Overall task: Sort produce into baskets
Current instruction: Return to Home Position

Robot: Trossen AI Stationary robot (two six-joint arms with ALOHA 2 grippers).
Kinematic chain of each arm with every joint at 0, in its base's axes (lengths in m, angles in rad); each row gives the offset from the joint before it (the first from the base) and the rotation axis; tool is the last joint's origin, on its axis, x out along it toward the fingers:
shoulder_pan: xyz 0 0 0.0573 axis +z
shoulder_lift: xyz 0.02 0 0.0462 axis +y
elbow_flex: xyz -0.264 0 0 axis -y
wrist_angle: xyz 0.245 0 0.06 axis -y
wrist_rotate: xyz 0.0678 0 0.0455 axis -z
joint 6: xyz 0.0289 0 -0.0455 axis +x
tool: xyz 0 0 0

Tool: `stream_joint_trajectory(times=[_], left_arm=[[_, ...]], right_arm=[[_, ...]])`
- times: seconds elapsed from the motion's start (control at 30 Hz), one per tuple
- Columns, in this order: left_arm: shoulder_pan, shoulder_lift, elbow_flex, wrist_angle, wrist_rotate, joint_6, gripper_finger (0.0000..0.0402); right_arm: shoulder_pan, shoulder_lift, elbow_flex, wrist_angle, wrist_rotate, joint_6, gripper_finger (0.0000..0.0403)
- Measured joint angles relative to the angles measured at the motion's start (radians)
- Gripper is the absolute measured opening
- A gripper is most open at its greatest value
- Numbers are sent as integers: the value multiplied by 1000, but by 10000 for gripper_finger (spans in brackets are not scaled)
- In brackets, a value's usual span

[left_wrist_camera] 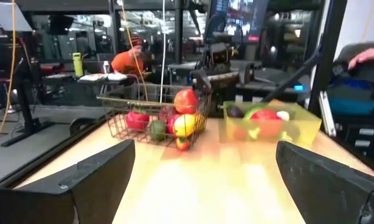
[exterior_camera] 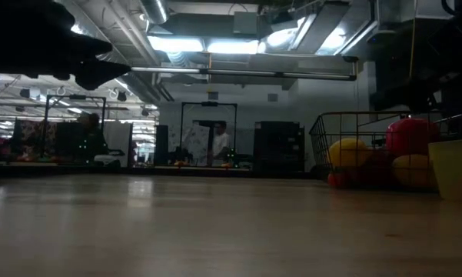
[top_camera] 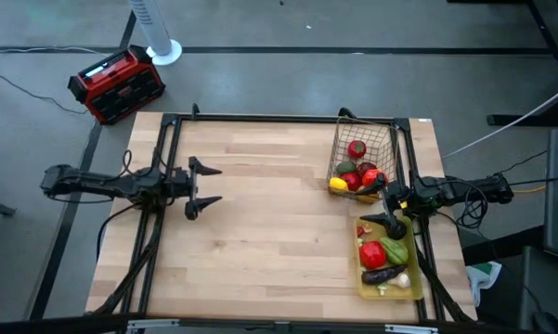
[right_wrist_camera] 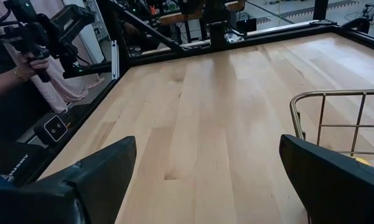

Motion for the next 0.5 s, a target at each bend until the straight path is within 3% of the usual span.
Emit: stream_joint_trajectory(times=[0.33,0.5], left_arm=[[0,-258,0,-306,0,34,386],[1,-296,1,-315,2,83,386]], right_arm=[[0,0,0,0,0,0,390],[0,0,-1,0,-1,0,390]])
